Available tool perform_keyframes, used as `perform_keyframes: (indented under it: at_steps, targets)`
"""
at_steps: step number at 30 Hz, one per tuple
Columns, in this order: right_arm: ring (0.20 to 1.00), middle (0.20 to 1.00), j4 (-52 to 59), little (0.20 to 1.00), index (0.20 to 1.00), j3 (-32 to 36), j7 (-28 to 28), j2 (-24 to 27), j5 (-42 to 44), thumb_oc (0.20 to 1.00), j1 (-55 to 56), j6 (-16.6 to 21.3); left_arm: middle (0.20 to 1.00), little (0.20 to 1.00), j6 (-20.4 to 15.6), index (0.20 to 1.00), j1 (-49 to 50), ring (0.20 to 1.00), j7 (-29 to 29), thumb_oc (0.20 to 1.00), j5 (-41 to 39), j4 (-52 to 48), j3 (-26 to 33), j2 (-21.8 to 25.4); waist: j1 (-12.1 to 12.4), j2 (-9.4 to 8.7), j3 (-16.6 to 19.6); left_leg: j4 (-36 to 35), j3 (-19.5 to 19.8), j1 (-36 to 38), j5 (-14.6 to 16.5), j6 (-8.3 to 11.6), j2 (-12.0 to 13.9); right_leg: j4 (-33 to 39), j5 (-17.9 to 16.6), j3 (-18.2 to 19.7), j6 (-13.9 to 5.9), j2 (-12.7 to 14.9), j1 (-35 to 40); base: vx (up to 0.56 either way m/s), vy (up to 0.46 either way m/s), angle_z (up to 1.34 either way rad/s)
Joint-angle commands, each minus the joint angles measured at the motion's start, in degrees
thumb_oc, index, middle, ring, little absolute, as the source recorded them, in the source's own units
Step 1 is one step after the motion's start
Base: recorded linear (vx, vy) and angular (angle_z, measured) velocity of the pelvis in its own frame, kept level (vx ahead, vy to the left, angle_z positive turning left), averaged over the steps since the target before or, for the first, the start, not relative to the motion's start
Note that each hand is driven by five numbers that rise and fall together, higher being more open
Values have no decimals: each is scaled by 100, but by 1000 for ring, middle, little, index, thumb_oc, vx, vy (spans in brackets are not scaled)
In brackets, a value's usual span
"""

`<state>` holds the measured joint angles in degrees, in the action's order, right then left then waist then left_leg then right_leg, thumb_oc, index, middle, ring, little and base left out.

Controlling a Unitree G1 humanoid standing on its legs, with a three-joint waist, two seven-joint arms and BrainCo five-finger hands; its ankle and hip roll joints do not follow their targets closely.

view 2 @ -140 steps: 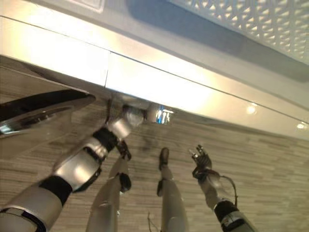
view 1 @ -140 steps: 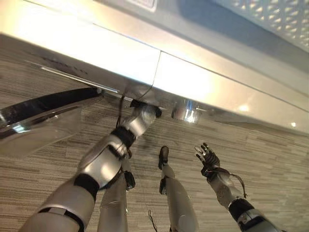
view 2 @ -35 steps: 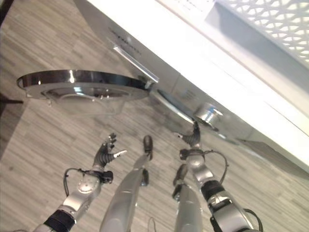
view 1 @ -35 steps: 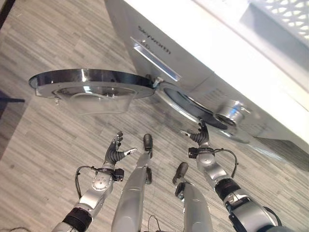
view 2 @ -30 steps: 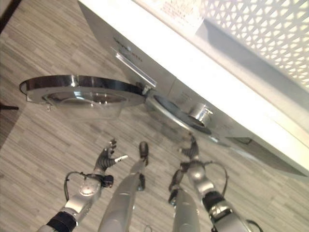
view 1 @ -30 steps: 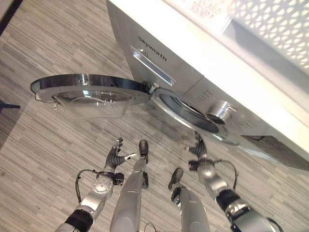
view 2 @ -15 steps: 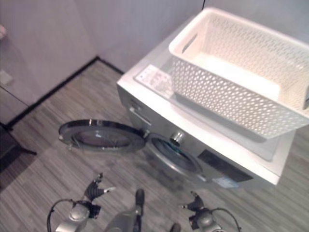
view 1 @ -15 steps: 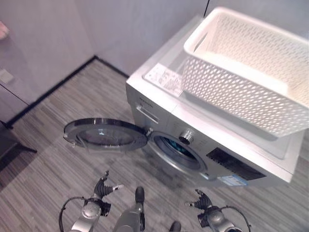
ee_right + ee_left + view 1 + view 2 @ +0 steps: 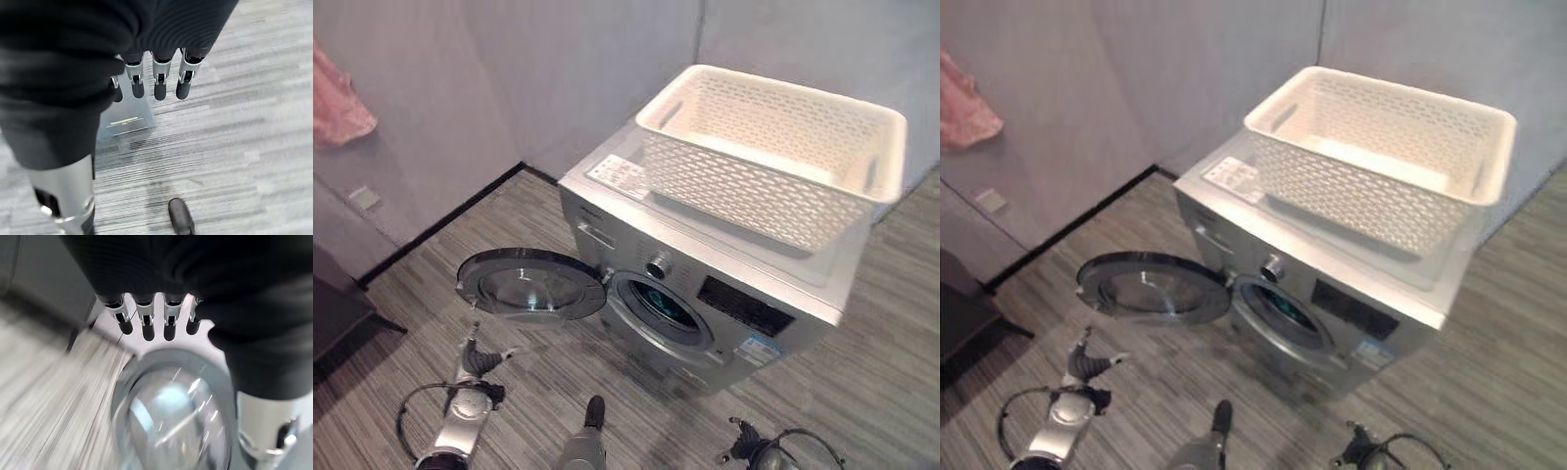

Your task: Grab the laundry basket,head to the washer,open it,put in the laundry and shut it.

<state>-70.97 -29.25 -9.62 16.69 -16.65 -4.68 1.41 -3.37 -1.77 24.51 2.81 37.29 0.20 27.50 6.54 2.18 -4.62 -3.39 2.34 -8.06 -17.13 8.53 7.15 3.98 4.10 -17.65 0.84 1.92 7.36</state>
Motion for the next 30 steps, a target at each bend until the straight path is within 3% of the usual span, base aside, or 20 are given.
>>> perform_keyframes:
  at_steps: [1,2,3,4,7,10,17,21,22,30]
  targets:
    - [1000,1000,129,1000,1000,123,117,-107,-126,1000,12,90,1000,1000,-33,1000,-576,1000,544,1000,588,578,128,903,-179,-136,203,-156,-520,-46,490,-290,106,-643,561,236,-378,153,-121,231,300,-43]
    - [1000,1000,152,1000,1000,118,145,-42,-135,1000,81,118,1000,1000,43,1000,-773,1000,449,1000,727,1060,51,1313,-273,-102,240,-161,-601,76,600,-298,103,-610,536,343,-420,196,-42,167,218,-47]
    - [1000,1000,152,1000,1000,125,146,-42,-135,1000,78,117,1000,1000,37,1000,-789,1000,450,1000,724,1073,41,1313,-266,-93,247,-161,-598,56,588,-300,114,-596,514,343,-417,183,-55,154,208,-53]
    - [1000,1000,206,1000,1000,102,176,2,-139,1000,177,143,1000,1000,79,1000,-1084,1000,361,1000,741,1550,-22,1732,-349,-100,255,-161,-678,129,699,-311,89,-579,488,408,-473,246,-25,93,148,-27]
    - [1000,1000,436,1000,1000,-153,232,130,-267,1000,140,212,1000,1000,159,1000,-1965,1000,14,1000,920,2326,-580,2435,-428,-169,160,-161,-738,74,833,-364,67,-587,400,500,-540,315,-156,56,150,-28]
    - [1000,1000,665,1000,1000,-305,269,195,-268,1000,52,221,1000,1000,192,1000,-2838,1000,-171,1000,864,2749,-1055,2826,-442,-268,51,-161,-744,-30,870,-406,60,-592,337,504,-580,333,-304,-14,61,-4]
    - [1000,1000,1221,1000,1000,-437,274,380,19,1000,-161,217,1000,1000,226,1000,-4802,1000,-659,1000,580,3473,-2353,3126,-475,-562,-288,-100,-754,-568,762,-452,67,-606,224,410,-590,307,-694,-46,8,3]
    - [1000,1000,1415,1000,1000,-519,337,435,89,1000,-291,174,1000,1000,321,1000,-5263,1000,-1118,1000,340,3908,-2569,3124,-475,-668,-376,49,-745,-814,804,-484,67,-590,189,378,-614,305,-821,26,22,3]
    - [1000,1000,1465,1000,1000,-601,382,432,148,1000,-342,127,1000,1000,422,1000,-5742,1000,-1331,1000,287,4184,-2828,3194,-495,-766,-407,46,-740,-859,931,-461,32,-540,176,437,-675,335,-888,55,7,-10]
    - [1000,1000,1865,1000,1000,-854,520,442,268,1000,-448,94,1000,1000,662,1000,-6448,1000,-1492,1000,209,4550,-3078,3219,-527,-1053,-537,115,-794,-1135,1017,-508,2,-429,-42,474,-764,370,-1145,9,4,-2]
